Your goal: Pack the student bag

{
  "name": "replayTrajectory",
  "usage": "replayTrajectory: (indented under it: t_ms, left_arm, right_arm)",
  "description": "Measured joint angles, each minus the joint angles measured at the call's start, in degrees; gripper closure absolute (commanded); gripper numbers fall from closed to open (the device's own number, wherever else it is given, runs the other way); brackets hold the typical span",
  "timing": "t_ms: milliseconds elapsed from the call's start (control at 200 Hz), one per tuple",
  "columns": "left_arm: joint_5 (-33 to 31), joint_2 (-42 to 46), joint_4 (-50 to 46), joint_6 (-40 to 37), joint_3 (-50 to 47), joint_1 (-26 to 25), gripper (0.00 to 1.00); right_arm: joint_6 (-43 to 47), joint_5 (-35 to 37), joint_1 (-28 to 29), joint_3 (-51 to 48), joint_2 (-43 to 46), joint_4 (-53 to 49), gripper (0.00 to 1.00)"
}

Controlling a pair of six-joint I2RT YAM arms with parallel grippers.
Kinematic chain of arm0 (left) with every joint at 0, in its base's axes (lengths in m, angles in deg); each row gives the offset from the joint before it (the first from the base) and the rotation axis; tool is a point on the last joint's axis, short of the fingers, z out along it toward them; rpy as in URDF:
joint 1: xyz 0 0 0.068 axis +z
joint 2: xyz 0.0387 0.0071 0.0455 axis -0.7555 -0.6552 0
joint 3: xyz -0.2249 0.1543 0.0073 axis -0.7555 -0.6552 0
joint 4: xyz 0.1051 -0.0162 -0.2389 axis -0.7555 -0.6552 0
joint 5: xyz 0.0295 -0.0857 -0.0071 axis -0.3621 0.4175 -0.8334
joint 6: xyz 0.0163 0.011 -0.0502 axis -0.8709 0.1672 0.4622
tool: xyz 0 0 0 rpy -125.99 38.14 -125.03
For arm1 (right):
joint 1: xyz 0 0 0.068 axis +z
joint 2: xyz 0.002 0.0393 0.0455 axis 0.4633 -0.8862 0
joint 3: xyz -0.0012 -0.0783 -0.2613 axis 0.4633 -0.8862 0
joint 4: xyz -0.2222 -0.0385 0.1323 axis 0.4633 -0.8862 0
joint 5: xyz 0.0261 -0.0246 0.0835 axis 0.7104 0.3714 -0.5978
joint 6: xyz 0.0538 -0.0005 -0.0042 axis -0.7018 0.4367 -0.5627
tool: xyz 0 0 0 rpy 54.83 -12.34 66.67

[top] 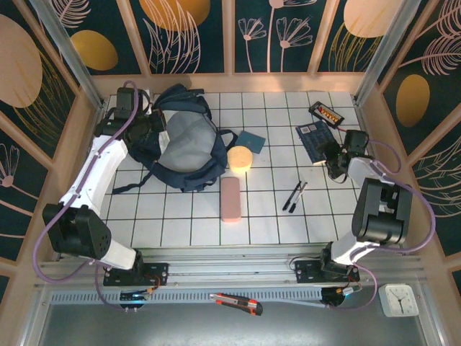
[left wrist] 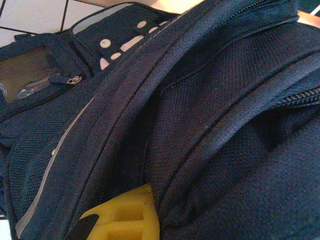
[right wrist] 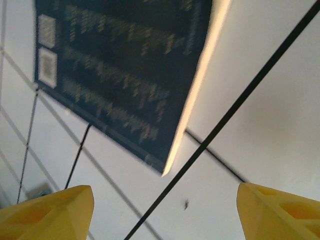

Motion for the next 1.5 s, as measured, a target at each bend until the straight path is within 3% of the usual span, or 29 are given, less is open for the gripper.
replayTrajectory:
  t_ms: [280, 555, 1031, 1501]
  left_arm:
    - [0.2, 1.0, 0.4, 0.0, -1.5, 0.0, 1.00]
    - [0.9, 1.1, 0.8, 0.0, -2.2, 0.0, 1.00]
    - [1.0, 1.1, 0.8, 0.0, -2.2, 0.0, 1.00]
    - [1.0, 0.8, 0.8, 0.0, -2.2, 0.0, 1.00]
  right_arm:
    - [18.9, 2.7, -2.0, 22.2, -15.7, -7.8, 0.24]
    - [32.7, 4.4, -1.9, 29.5, -24.2, -14.4, 0.25]
    - [40.7, 9.8, -1.7, 37.3, -27.6, -17.8, 0.20]
    - [44.0, 8.2, -1.9, 42.9, -33.0, -20.4, 0.21]
